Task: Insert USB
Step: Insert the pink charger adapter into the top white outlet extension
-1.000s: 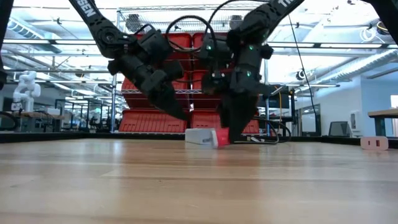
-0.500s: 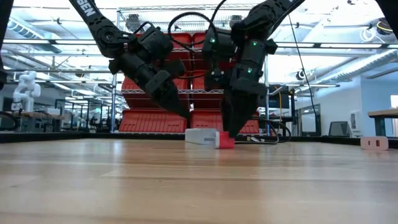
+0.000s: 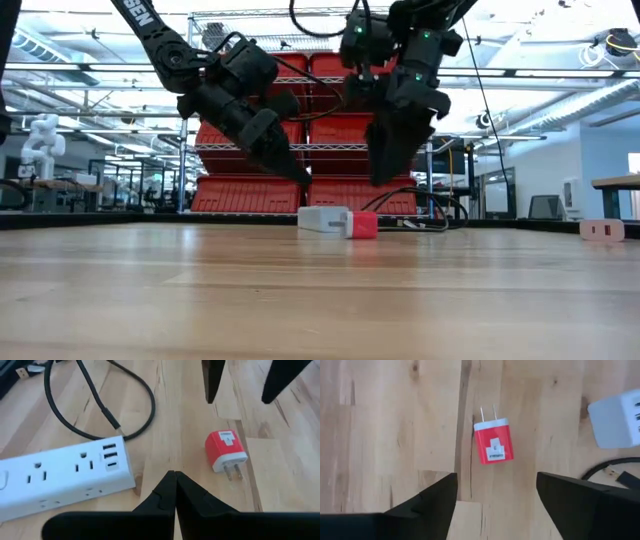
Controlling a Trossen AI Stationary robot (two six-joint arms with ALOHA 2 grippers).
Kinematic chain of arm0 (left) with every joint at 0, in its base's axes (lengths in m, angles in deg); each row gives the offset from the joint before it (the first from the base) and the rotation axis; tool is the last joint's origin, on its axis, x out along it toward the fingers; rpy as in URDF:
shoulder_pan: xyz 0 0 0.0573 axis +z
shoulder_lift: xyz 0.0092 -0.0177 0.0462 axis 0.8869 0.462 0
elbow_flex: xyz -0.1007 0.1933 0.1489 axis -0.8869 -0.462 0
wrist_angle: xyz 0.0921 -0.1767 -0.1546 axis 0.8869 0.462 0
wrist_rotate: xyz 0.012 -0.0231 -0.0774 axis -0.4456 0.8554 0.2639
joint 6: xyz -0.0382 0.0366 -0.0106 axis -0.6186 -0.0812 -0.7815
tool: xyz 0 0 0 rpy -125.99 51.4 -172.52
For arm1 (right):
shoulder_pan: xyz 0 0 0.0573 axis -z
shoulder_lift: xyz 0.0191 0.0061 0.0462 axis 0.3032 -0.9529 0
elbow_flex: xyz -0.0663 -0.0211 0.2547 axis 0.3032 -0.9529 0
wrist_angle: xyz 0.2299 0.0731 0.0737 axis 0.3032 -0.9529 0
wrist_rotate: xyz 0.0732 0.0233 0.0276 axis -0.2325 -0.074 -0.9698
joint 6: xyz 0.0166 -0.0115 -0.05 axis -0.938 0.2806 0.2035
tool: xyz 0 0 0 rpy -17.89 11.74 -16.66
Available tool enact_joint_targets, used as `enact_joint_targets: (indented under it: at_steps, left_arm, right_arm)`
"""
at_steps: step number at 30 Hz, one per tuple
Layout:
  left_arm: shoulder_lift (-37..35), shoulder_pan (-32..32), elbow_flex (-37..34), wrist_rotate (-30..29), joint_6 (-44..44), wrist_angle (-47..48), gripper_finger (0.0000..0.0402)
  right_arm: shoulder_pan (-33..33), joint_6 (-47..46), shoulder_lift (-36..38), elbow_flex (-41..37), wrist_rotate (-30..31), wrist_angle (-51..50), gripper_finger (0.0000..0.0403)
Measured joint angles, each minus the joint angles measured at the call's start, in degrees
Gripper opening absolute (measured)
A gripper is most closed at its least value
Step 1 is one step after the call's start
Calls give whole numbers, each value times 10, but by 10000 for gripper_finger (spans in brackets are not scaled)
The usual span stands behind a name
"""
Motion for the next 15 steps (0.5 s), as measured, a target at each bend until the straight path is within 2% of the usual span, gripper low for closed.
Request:
enact_joint_targets:
  at_steps: [3,6,11,15]
  left_arm:
    - [0,0,0,0,0,1,8]
    - [0,1,0,0,2,1,8]
    - [0,2,0,0,2,1,8]
    - [0,1,0,0,2,1,8]
  right_arm:
    - [0,-9,0,0,3,-41,217]
    - [0,-11,0,0,4,-67,165]
    - [0,11,0,0,4,-45,71]
    - [-1,43,0,0,41,-43,12]
